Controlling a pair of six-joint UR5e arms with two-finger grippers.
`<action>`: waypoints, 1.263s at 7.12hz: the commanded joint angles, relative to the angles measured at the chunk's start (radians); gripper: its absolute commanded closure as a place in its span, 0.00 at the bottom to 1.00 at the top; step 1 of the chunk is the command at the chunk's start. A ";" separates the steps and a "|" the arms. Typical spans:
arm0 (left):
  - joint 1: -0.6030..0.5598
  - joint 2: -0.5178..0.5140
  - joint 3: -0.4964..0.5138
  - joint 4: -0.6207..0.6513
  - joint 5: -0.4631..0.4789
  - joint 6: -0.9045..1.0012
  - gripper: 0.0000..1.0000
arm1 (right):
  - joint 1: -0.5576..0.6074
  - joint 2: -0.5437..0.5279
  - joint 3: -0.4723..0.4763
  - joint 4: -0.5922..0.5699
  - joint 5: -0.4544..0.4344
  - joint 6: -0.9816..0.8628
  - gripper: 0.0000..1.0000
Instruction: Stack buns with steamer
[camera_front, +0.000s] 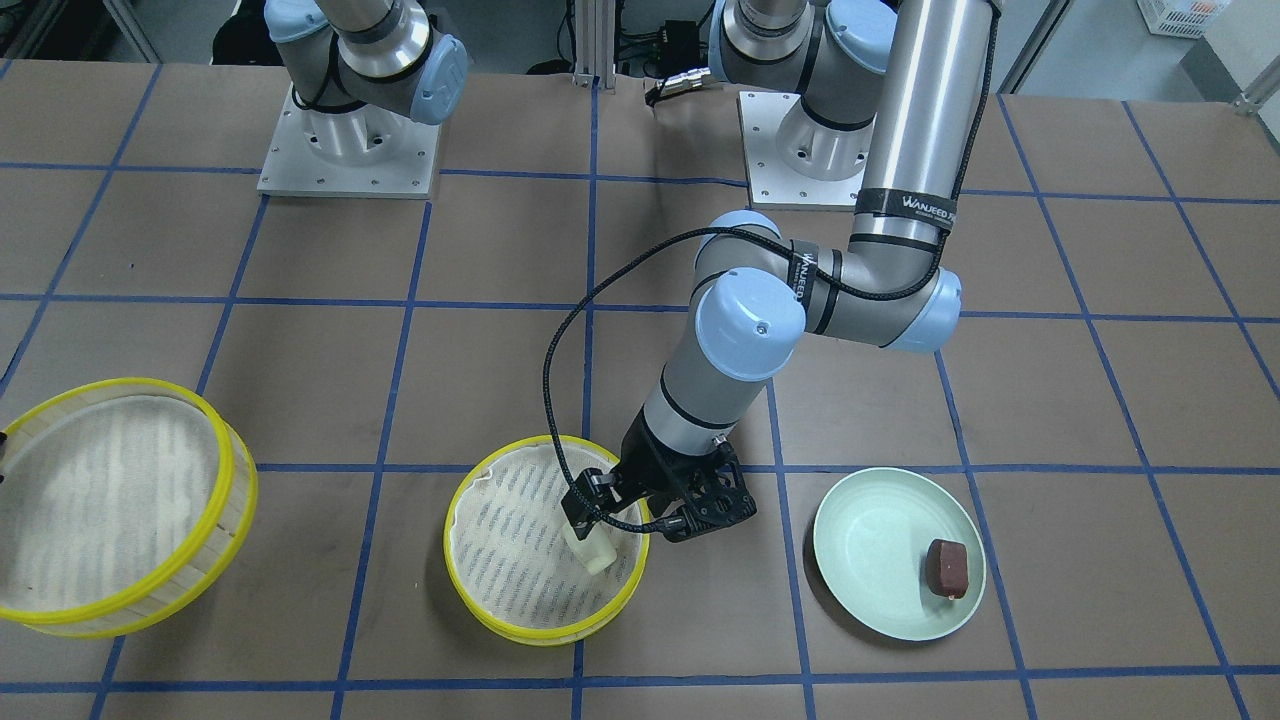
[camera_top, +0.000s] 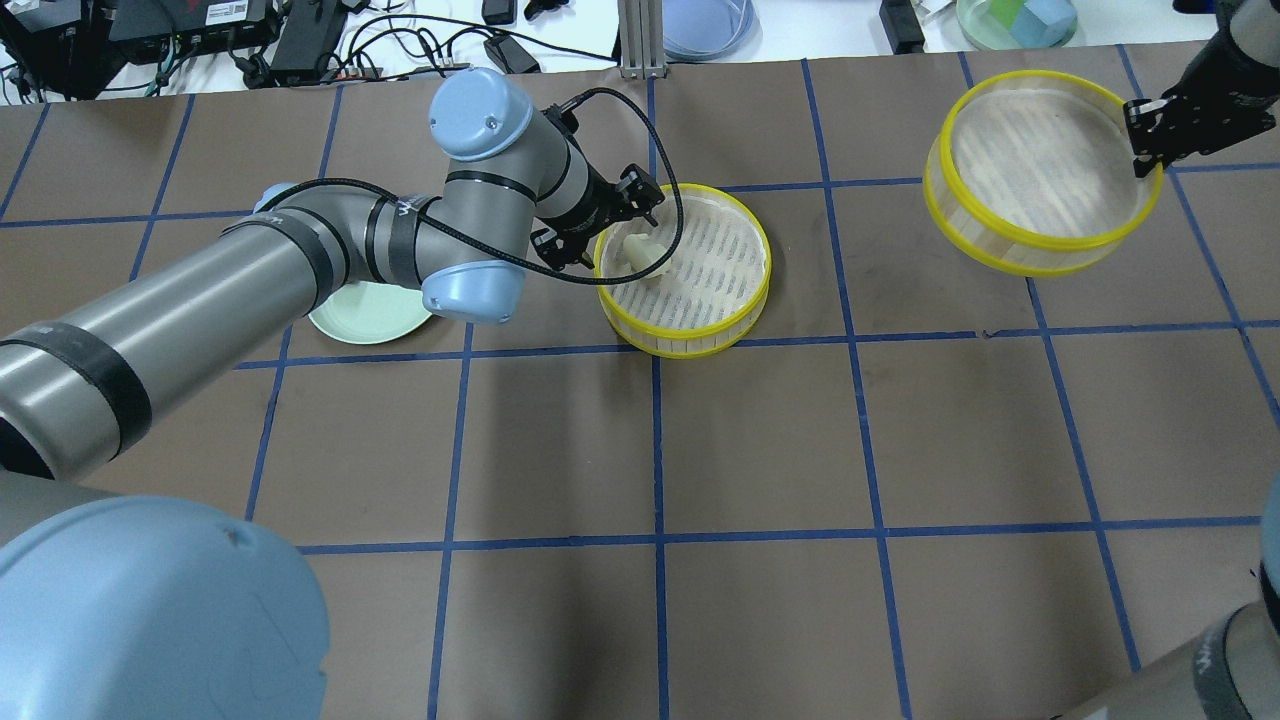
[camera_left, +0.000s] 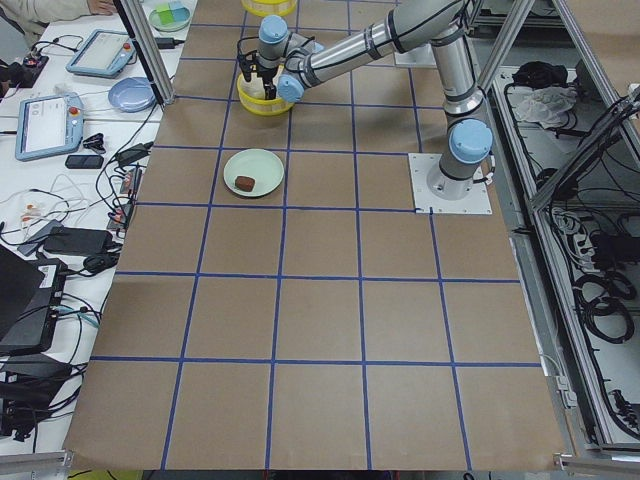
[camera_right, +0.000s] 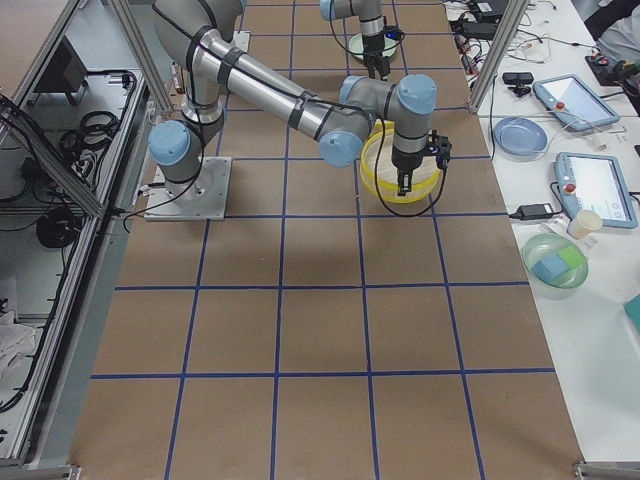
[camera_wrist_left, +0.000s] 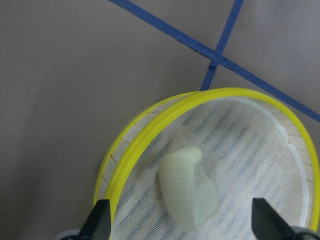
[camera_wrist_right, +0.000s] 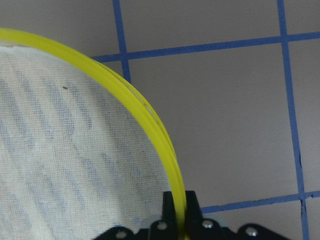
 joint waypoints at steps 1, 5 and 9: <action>0.049 0.033 0.038 -0.099 0.018 0.048 0.01 | 0.093 -0.037 0.007 0.002 -0.028 0.098 1.00; 0.332 0.054 0.068 -0.233 0.144 0.622 0.00 | 0.361 -0.042 0.027 0.029 -0.039 0.449 1.00; 0.411 -0.015 0.056 -0.232 0.294 0.970 0.00 | 0.538 0.051 0.027 -0.027 -0.030 0.692 1.00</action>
